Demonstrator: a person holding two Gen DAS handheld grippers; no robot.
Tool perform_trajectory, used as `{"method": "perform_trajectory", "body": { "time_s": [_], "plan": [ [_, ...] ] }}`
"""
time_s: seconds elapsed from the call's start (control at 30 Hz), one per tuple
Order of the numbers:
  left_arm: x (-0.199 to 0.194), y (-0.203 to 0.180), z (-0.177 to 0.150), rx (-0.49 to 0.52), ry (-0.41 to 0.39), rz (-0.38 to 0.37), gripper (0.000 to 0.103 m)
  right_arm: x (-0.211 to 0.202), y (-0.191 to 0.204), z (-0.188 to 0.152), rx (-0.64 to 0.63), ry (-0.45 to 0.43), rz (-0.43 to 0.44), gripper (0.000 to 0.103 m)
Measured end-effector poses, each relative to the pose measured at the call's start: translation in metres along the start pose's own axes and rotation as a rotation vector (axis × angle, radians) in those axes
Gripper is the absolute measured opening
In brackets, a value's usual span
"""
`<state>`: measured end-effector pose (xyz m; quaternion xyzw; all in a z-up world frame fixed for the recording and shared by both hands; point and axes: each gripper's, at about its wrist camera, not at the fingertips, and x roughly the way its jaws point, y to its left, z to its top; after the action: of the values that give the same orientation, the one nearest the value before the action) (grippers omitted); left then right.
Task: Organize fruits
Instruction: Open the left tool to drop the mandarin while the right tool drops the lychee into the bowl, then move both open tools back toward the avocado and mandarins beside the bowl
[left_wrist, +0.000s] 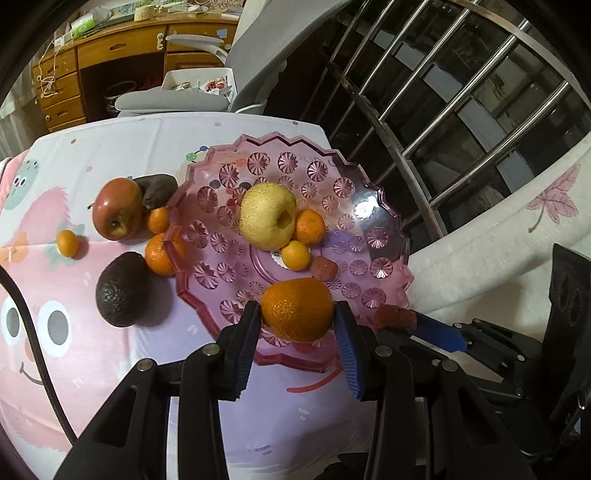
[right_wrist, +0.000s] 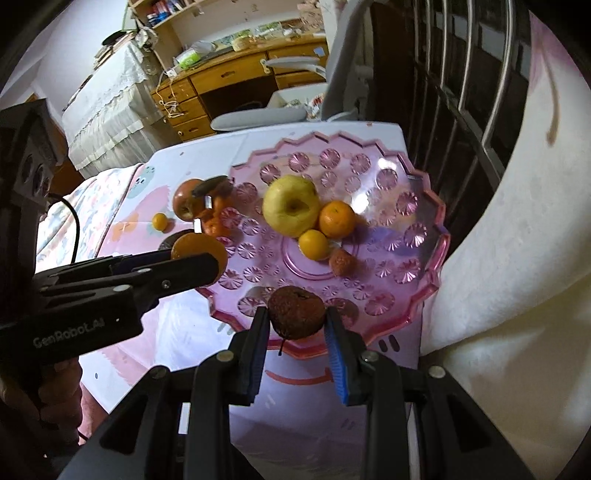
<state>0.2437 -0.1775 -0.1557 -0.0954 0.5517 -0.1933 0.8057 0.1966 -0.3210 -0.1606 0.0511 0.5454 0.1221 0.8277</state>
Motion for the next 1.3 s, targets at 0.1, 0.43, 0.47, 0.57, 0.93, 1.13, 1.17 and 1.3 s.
{"method": "perform_trajectory", "body": {
  "time_s": [0.1, 0.43, 0.47, 0.57, 0.93, 1.13, 1.17, 1.3],
  "plan": [
    [0.004, -0.001, 0.002, -0.008, 0.003, -0.001, 0.039, 0.006, -0.007, 0.002, 0.022, 0.019, 0.009, 0.031],
    [-0.002, 0.002, 0.0, 0.0, -0.009, -0.02, 0.051, 0.019, -0.015, -0.003, 0.09, 0.092, 0.015, 0.038],
    [-0.004, 0.003, -0.001, -0.001, -0.01, -0.02, 0.053, 0.019, -0.015, -0.004, 0.1, 0.092, 0.016, 0.04],
    [-0.008, 0.009, -0.006, -0.008, -0.014, -0.021, 0.059, 0.019, -0.013, -0.007, 0.119, 0.095, 0.019, 0.041],
    [-0.03, 0.041, -0.042, 0.015, 0.024, -0.01, 0.065, 0.021, -0.003, -0.029, 0.286, 0.127, 0.066, 0.041],
    [-0.058, 0.078, -0.063, 0.05, 0.05, 0.008, 0.068, 0.024, 0.013, -0.046, 0.433, 0.126, 0.055, 0.041],
    [-0.064, 0.085, -0.066, 0.056, 0.054, 0.011, 0.069, 0.024, 0.018, -0.05, 0.463, 0.125, 0.056, 0.041],
    [-0.084, 0.115, -0.075, 0.073, 0.067, 0.021, 0.07, 0.029, 0.037, -0.062, 0.541, 0.124, 0.052, 0.041]
  ]
}}
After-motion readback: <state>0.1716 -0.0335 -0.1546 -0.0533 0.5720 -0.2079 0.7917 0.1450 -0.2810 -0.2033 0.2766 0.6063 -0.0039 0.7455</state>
